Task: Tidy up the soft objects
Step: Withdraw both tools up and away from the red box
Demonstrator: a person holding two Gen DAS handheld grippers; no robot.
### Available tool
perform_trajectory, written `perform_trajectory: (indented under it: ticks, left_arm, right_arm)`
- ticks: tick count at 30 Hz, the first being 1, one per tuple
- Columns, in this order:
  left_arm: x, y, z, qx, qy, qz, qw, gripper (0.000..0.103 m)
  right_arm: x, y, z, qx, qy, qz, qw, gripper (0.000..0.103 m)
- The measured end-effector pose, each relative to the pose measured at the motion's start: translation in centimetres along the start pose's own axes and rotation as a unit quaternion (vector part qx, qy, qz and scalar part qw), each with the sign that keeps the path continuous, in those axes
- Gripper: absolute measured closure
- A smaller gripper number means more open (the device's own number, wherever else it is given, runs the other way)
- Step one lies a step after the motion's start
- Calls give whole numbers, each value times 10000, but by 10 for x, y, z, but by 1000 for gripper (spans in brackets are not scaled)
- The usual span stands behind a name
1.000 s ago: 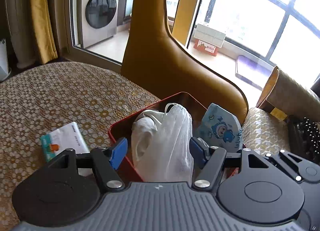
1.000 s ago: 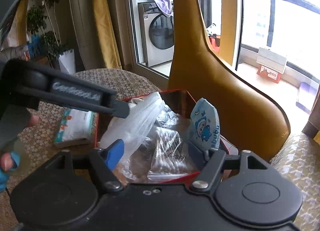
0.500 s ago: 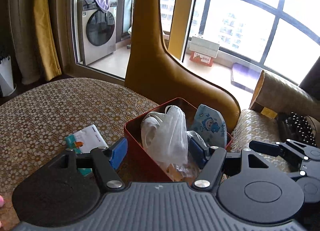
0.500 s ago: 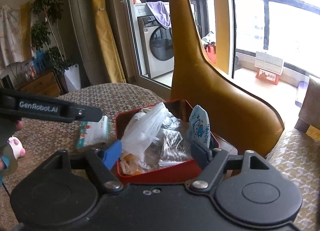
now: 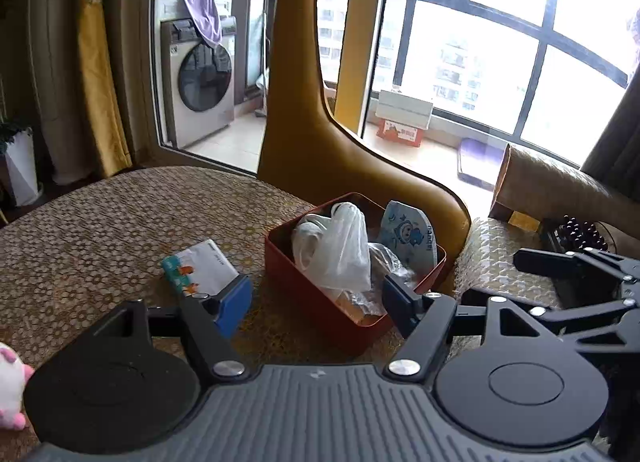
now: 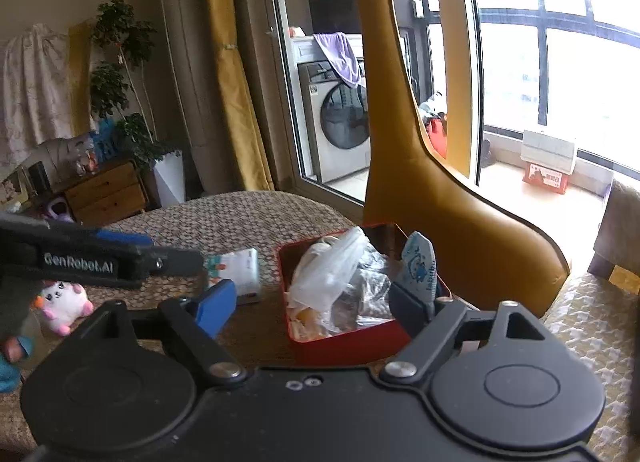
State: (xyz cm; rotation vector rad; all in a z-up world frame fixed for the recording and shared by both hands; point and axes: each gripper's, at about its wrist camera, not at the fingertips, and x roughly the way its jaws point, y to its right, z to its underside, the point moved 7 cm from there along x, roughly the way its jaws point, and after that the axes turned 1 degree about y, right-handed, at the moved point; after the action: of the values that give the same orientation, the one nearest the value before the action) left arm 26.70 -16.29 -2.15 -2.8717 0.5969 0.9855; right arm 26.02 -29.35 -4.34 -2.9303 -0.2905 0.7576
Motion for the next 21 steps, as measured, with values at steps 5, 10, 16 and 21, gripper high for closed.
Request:
perform_trajectory:
  ticks: [5,10,16,21]
  left_arm:
    - [-23,1,8,116,195,-40,9997,29]
    - [-47,4,16,131,384,42,9992,22]
    - [-72,5,30,127,501,12,9987,18]
    - [-92,6,40,130,634,35,9979,12]
  right_arm:
    - [-13,-10,2,1,111,-58,9999,15]
    - [-27,-17,5,-20,227,-128,9997,11]
    - [-47,-25,8,63,399,-192,9990,5]
    - [-61,-31,12,135,537,-199,9983,0]
